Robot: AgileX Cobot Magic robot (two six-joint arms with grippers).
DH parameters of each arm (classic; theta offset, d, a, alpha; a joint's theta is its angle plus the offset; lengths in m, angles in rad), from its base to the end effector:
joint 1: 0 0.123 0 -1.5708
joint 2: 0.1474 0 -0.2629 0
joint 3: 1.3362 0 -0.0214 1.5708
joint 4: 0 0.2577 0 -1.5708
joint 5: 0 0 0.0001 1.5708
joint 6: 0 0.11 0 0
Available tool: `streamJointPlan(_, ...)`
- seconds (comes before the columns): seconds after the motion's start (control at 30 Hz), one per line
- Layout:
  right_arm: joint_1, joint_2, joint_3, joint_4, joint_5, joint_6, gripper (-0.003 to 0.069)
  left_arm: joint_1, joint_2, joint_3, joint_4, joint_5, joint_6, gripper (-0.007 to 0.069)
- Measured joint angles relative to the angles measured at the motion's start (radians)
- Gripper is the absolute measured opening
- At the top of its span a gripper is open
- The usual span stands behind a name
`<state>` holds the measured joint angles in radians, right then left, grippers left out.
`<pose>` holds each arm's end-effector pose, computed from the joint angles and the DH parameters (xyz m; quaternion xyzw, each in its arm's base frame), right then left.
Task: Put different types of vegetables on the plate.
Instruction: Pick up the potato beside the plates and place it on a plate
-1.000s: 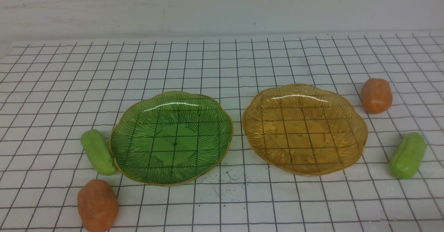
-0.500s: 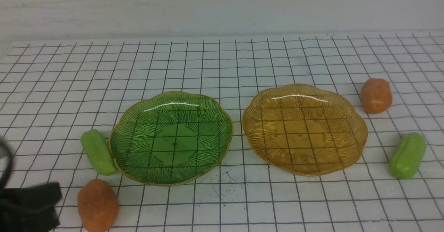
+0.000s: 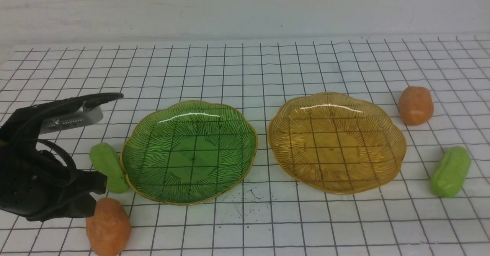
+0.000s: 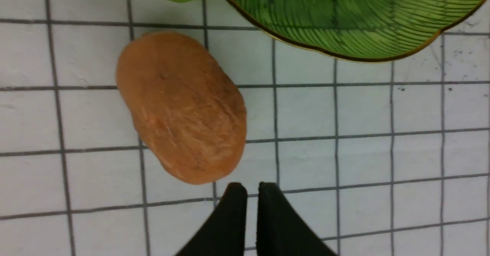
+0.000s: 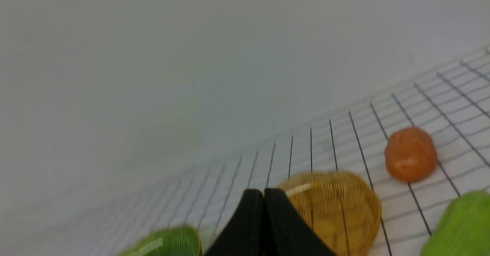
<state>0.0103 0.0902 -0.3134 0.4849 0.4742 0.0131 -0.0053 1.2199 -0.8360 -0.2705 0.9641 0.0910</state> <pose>0.0898 0.0244 0.2715 0.0930 0.7402 0.2291 0.6253 0.2339 -0.0254 0.2240 -0.0117 0.9807 -0.1147 0.1580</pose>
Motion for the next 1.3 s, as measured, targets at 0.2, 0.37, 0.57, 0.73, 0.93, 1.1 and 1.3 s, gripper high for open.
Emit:
streamJointPlan(0.2, 0.023, 0.314, -0.344, -0.030, 0.415, -0.219, -0.0015, 0.000, 0.075, -0.004, 0.027, -0.001, -0.022, 0.0295)
streamJointPlan(0.37, 0.023, 0.445, -0.448, 0.049, 0.549, -0.359, -0.0015, 0.000, 0.159, -0.004, 0.036, -0.091, -0.022, 0.0589)
streamJointPlan(0.57, 0.025, 0.463, -0.448, 0.190, 0.555, -0.476, -0.0015, 0.000, 0.276, -0.008, 0.026, -0.185, -0.026, 0.0682)
streamJointPlan(0.73, 0.025, 0.463, -0.448, 0.203, 0.544, -0.508, -0.0015, 0.000, 0.351, -0.009, 0.025, -0.216, -0.027, 0.0682)
streamJointPlan(0.93, 0.025, 0.468, -0.446, 0.150, 0.475, -0.502, -0.0015, 0.000, 0.415, -0.018, 0.024, -0.214, -0.091, 0.0570)
streamJointPlan(1.1, 0.025, 0.503, -0.445, -0.057, 0.361, -0.353, -0.0015, 0.000, 0.401, -0.025, 0.084, -0.127, -0.153, 0.0566)
streamJointPlan(1.3, 0.025, 0.674, -0.447, -0.315, 0.341, -0.111, -0.0015, -0.036, 0.240, -0.030, 0.056, -0.044, -0.145, 0.0567)
